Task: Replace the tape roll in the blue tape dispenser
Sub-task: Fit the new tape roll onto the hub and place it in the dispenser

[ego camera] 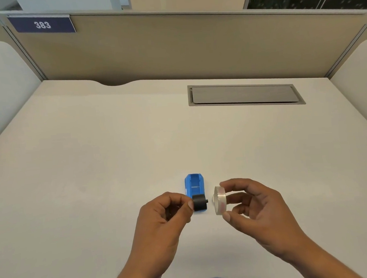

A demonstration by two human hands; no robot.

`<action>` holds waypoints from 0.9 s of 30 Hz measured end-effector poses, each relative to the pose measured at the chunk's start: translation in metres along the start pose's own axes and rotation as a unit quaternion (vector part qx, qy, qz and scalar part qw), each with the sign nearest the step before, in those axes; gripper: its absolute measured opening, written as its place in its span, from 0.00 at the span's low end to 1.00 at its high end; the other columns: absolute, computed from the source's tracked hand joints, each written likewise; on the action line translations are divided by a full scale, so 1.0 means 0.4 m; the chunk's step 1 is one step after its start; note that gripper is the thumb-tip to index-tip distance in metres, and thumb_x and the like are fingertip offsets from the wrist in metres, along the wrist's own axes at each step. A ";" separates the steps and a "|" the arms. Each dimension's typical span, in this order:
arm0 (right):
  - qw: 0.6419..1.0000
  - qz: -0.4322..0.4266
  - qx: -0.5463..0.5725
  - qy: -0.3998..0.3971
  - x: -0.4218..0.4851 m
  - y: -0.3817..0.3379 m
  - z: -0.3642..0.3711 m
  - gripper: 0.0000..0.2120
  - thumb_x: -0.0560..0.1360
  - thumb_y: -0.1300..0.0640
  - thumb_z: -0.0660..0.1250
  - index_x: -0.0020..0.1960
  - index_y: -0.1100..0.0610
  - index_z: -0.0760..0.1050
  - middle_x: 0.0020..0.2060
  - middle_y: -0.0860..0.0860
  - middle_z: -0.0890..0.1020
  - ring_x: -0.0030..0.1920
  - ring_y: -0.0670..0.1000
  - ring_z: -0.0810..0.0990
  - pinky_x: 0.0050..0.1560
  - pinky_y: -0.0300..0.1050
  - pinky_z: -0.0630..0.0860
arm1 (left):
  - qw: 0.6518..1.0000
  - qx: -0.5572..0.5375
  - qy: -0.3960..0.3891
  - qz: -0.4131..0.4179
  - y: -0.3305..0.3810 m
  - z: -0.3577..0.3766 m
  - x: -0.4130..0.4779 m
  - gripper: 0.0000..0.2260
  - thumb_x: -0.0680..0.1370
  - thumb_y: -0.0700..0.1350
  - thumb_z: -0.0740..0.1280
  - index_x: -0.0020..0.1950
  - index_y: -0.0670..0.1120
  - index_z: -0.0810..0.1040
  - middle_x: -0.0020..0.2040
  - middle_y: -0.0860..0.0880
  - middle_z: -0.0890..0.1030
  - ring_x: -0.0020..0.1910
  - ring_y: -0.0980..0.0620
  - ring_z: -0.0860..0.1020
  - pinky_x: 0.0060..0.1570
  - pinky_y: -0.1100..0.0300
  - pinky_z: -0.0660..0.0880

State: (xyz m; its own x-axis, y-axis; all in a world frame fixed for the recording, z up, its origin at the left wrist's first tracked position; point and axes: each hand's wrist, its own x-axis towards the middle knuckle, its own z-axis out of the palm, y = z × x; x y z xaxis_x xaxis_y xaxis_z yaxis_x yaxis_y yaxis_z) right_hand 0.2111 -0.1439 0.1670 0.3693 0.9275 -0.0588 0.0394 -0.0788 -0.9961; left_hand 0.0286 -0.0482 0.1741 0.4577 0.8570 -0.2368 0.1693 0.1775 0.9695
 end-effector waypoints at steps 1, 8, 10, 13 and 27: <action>1.000 -0.002 0.001 -0.002 0.000 -0.004 0.000 0.20 0.64 0.65 0.76 0.53 0.49 0.82 0.51 0.49 0.85 0.46 0.51 0.84 0.39 0.39 0.78 | 1.000 0.000 -0.002 0.000 0.001 0.000 0.000 0.07 0.74 0.42 0.71 0.40 0.52 0.84 0.30 0.52 0.81 0.32 0.57 0.76 0.35 0.72 0.72; 1.000 -0.014 -0.008 -0.020 0.000 -0.030 0.010 0.20 0.65 0.64 0.77 0.53 0.47 0.82 0.51 0.48 0.85 0.46 0.51 0.84 0.41 0.38 0.79 | 1.000 0.017 -0.014 -0.001 0.006 0.004 -0.006 0.07 0.75 0.43 0.71 0.40 0.54 0.84 0.31 0.50 0.82 0.33 0.56 0.78 0.36 0.69 0.73; 1.000 -0.012 -0.015 -0.024 -0.001 -0.036 0.015 0.20 0.64 0.63 0.77 0.53 0.47 0.82 0.51 0.48 0.86 0.46 0.52 0.84 0.42 0.40 0.79 | 1.000 0.020 -0.013 0.001 0.010 0.008 -0.007 0.06 0.74 0.44 0.71 0.40 0.54 0.84 0.30 0.52 0.82 0.32 0.58 0.79 0.35 0.72 0.72; 0.999 -0.011 -0.023 -0.030 -0.002 -0.044 0.020 0.20 0.64 0.63 0.76 0.53 0.47 0.82 0.50 0.49 0.86 0.46 0.53 0.84 0.43 0.41 0.80 | 1.000 0.022 -0.010 0.003 0.011 0.012 -0.006 0.06 0.74 0.43 0.71 0.39 0.52 0.84 0.31 0.53 0.83 0.32 0.58 0.80 0.34 0.73 0.72; 0.996 0.000 -0.067 -0.053 -0.005 -0.057 0.029 0.21 0.66 0.62 0.77 0.55 0.47 0.81 0.52 0.49 0.85 0.51 0.54 0.84 0.46 0.44 0.81 | 0.999 0.037 -0.029 0.025 0.003 0.012 -0.010 0.03 0.72 0.50 0.71 0.41 0.53 0.84 0.35 0.48 0.84 0.33 0.54 0.79 0.39 0.59 0.77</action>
State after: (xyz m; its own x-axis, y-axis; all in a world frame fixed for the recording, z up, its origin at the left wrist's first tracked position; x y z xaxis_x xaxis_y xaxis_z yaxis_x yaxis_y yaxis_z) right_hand 0.1985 -0.1396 0.1890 0.2694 0.9603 -0.0722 0.1663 -0.1203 -0.9787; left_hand 0.0310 -0.0536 0.1760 0.5161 0.8344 -0.1931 0.2083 0.0964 0.9733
